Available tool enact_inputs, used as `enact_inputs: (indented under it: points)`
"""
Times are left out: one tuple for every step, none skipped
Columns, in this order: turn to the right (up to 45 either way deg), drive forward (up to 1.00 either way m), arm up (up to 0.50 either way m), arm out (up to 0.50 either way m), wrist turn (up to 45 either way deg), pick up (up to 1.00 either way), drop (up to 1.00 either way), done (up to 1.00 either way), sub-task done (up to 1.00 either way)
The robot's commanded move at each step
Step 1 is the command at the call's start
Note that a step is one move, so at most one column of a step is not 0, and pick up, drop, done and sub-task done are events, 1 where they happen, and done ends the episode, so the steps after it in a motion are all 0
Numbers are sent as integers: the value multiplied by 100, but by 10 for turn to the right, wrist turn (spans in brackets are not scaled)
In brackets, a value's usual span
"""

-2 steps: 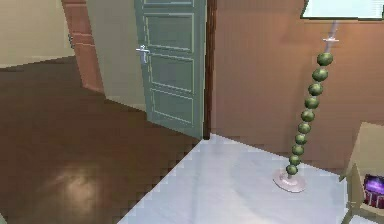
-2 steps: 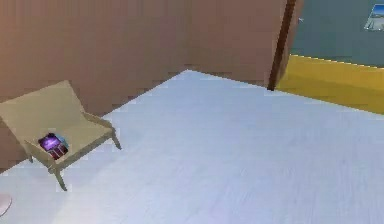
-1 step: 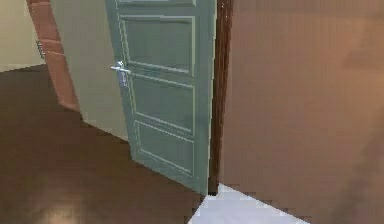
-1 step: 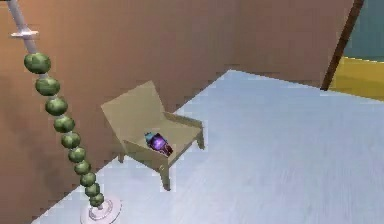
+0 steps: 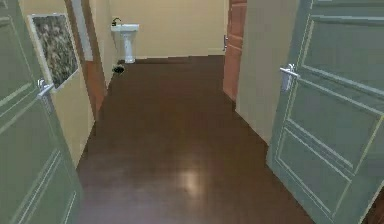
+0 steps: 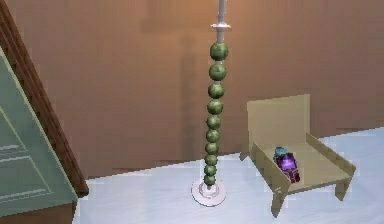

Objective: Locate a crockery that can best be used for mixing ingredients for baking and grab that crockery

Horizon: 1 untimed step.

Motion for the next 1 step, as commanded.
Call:
enact_inputs:
  points:
    - [-60, 0, 0, 0, 0, 0, 0, 0, 0]
